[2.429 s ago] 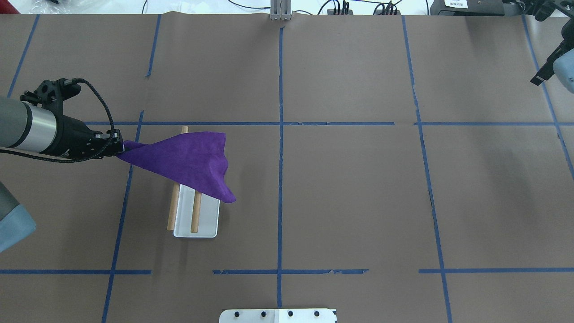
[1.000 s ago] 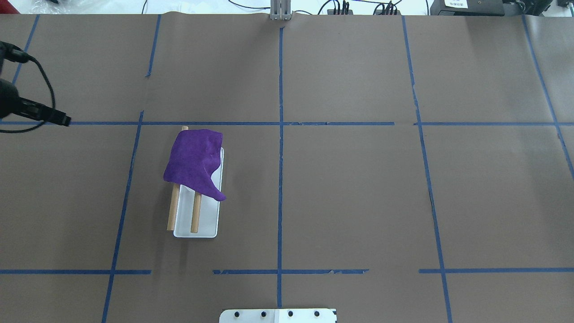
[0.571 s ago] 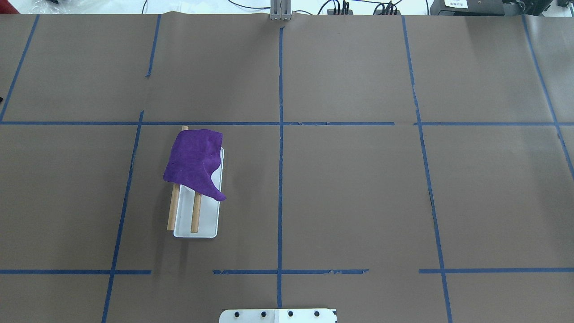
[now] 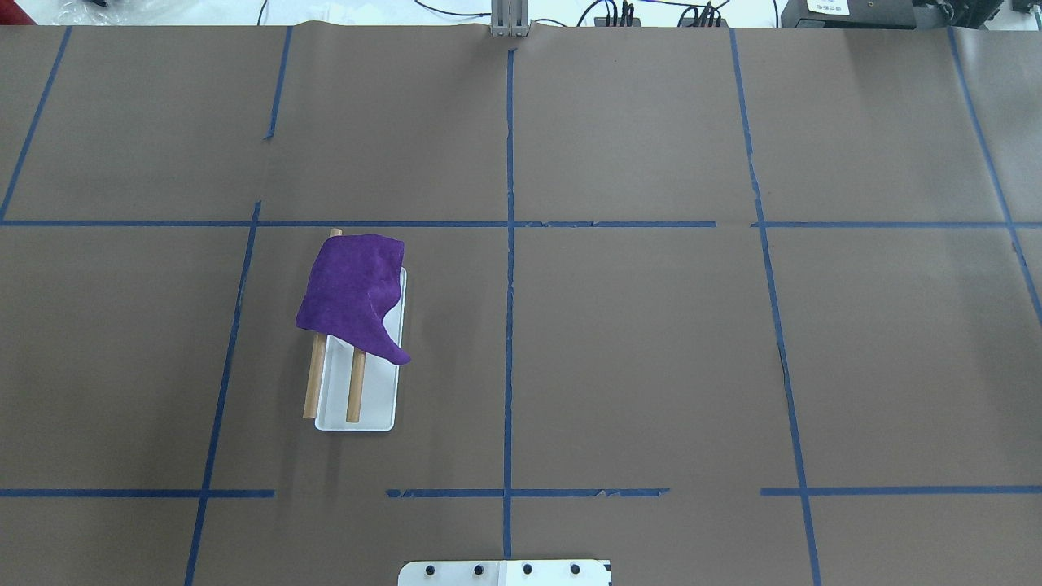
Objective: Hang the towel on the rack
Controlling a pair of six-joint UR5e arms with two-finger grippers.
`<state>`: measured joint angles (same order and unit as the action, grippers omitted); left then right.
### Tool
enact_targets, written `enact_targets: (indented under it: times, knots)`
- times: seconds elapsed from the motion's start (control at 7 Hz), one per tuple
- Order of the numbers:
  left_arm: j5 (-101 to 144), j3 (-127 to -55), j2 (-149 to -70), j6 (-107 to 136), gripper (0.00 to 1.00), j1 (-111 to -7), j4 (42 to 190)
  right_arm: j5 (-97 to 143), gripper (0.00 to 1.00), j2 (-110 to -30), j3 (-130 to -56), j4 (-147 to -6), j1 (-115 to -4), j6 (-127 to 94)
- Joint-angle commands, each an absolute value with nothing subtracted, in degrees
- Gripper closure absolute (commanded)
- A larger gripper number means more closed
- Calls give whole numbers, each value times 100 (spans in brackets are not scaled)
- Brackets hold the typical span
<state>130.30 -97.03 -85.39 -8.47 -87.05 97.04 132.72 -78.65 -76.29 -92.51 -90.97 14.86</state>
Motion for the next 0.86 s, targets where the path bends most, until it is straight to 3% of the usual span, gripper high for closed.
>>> enact_targets:
  times: [0.0, 0.71]
  knots:
    - [13157, -9633, -8481, -949, 0, -8728, 9729, 13271, 0, -7858, -7638, -9255, -9097, 1468]
    - [13421, -9492, -8411, -443, 0, -8824, 9677, 13271, 0, -7858, -7638, -9255, -9097, 1468]
